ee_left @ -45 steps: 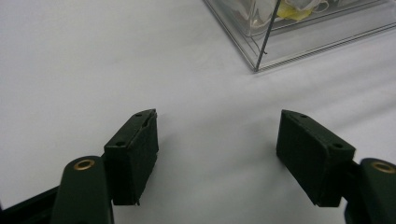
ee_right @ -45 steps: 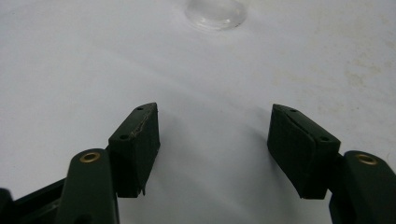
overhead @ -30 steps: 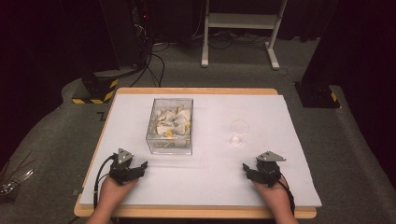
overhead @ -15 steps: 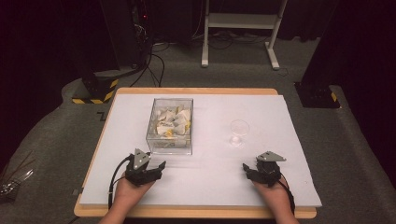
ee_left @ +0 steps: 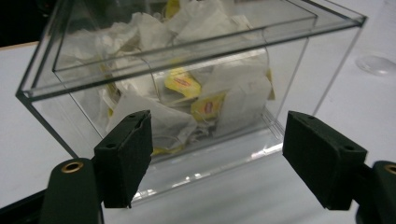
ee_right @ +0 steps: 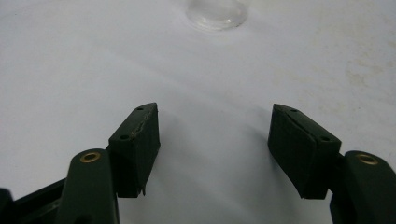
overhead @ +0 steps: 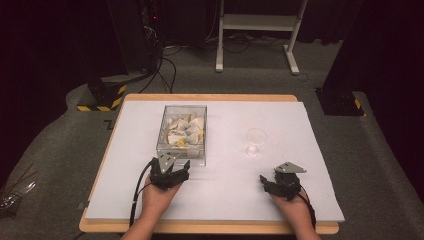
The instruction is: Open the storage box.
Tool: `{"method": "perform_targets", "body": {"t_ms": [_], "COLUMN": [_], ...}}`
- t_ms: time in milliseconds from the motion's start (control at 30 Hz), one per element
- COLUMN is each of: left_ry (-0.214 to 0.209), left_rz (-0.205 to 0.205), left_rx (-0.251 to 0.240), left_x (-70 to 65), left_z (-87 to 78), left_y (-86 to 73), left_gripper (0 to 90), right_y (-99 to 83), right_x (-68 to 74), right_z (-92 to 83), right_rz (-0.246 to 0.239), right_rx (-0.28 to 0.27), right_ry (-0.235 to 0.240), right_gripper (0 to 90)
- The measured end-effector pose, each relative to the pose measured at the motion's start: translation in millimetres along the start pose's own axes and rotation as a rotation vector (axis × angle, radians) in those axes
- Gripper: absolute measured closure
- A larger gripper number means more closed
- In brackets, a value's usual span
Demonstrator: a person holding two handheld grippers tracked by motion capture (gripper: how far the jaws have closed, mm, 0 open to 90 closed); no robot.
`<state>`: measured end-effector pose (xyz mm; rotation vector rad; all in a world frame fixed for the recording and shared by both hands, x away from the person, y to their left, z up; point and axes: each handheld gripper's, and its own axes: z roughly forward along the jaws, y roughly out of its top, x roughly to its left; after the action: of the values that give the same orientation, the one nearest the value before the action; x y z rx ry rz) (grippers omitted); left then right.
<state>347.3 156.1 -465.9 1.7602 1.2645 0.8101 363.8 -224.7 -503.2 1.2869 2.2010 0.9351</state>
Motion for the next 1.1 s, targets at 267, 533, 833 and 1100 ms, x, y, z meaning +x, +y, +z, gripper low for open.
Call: {"method": "perform_targets", "body": {"t_ms": [267,533,833,1100], "left_ry": [0.047,0.093,0.144,0.172], "left_rz": [-0.082,-0.114,-0.107,-0.099], "left_rx": [-0.038,-0.060,-0.062,-0.069], "left_x": [-8.8,-15.4,-20.5,-23.5], "left_z": [7.3,11.7,15.6,15.4], "left_y": [6.6,10.4,9.9,8.9], "left_gripper": [25.0,27.8,29.2,31.9], "right_y": [0.0,0.0,-0.1,-0.1], "right_x": [-0.1,0.0,0.0,0.1], "right_z": [0.0,0.0,0.0,0.0], "right_rz": [0.000,0.000,-0.002,-0.002], "right_rx": [0.000,0.000,0.000,0.000], "right_ry": [0.002,0.002,0.001,0.000], "right_gripper": [33.8,33.8,33.9,33.8]}}
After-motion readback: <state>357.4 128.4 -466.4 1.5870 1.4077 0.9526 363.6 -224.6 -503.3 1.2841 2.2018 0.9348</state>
